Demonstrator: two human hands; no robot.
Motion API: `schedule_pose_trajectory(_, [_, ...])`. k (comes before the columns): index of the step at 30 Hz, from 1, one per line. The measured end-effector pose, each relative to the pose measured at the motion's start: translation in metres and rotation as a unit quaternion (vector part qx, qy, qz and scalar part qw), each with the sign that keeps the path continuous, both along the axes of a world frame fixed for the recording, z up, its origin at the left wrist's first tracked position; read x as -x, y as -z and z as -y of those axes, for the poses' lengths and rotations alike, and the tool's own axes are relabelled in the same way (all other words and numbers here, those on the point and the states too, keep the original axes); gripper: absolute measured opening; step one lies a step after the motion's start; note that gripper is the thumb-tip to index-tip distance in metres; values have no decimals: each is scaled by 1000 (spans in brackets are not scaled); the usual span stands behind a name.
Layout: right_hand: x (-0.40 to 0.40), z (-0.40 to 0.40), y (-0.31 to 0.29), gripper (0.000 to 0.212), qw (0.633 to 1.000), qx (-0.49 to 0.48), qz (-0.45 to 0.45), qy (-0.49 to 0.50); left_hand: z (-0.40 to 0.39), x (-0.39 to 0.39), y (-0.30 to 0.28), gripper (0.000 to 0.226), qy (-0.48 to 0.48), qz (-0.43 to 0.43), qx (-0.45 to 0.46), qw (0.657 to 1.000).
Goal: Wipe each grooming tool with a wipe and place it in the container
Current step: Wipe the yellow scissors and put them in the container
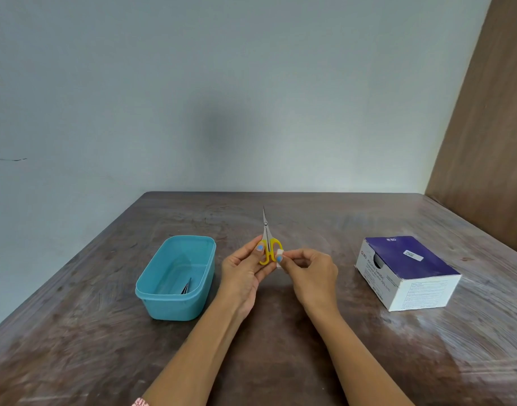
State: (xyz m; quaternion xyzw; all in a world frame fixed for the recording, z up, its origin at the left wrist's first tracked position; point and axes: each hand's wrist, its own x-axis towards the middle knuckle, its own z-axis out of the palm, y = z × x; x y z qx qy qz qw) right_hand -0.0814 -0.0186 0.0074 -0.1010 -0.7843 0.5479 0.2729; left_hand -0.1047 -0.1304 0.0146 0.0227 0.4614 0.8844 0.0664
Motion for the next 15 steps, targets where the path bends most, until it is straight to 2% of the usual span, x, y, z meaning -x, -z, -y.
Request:
schedule_pose_trajectory(4, [-2, 3, 1, 4, 999, -46, -6, -2, 2, 3, 2, 20, -2, 8, 11, 1000])
schedule_pose_trajectory(6, [-2, 5, 0, 1, 996, -74, -46, -3, 1, 2, 2, 20, 10, 12, 13, 1000])
schedule_pose_trajectory(10, [0, 7, 3, 12, 974, -171, -147, 18, -5, -3, 2, 20, 48, 24, 34, 998])
schedule_pose_trajectory(15, [5, 4, 9, 18, 962, -227, -152, 12, -5, -3, -1, 24, 69, 31, 18, 997])
